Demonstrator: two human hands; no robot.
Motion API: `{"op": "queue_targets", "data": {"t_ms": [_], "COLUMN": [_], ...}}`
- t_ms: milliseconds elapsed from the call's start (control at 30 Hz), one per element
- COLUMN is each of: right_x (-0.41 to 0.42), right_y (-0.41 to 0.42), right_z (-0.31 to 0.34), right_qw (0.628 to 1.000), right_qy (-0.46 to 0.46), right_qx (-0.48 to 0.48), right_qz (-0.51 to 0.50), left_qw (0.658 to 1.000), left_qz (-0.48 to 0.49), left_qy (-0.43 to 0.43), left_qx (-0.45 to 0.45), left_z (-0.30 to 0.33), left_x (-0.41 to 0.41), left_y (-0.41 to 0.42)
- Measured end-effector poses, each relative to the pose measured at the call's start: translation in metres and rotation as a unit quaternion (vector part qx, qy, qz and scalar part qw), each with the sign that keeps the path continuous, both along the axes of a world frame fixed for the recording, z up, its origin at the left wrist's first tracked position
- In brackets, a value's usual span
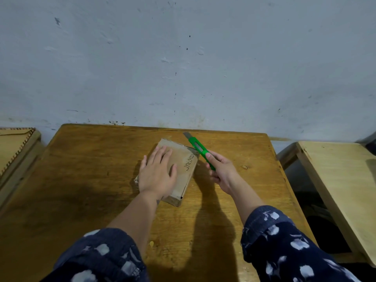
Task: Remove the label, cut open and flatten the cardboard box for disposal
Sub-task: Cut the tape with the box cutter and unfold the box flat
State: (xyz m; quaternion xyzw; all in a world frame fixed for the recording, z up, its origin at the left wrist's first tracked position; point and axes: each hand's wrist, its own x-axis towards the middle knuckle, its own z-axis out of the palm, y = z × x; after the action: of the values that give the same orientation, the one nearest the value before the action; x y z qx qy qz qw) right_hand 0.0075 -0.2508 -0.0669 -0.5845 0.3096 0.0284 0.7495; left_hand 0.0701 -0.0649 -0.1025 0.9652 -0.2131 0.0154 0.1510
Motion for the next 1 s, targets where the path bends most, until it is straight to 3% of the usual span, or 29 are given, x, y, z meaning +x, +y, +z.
{"op": "queue_targets", "data": {"t_ms": [133,267,500,700,867,1000], "right_x": [-0.003,0.002,0.019,0.033,0.034,0.033], "right_y": [0.006,0.006,0.002,0.006,0.016,0.019], "right_z": [-0.009,-0.001,0.009,0.020,0.022,0.022], "right_qw": [0.996,0.976,0.932,0.828,0.654,0.605], "right_qy": [0.057,0.103,0.100,0.019,-0.045,-0.043], "right_qx": [-0.063,-0.190,-0.313,-0.524,-0.709,-0.749], "right_qz": [-0.005,0.036,0.150,0.199,0.259,0.268], "left_qw": [1.000,1.000,0.999,0.997,0.996,0.997], "left_qz": [0.002,0.000,-0.008,-0.006,-0.007,-0.010], "left_qy": [0.001,0.002,0.025,0.039,0.043,0.044], "left_qx": [-0.003,-0.005,0.046,0.071,0.076,0.069], "left_z": [0.002,0.003,0.003,0.006,0.005,0.004], "left_x": [-0.001,-0.001,0.000,-0.005,-0.006,-0.005], "left_y": [0.001,0.002,-0.002,-0.006,-0.008,-0.008]}}
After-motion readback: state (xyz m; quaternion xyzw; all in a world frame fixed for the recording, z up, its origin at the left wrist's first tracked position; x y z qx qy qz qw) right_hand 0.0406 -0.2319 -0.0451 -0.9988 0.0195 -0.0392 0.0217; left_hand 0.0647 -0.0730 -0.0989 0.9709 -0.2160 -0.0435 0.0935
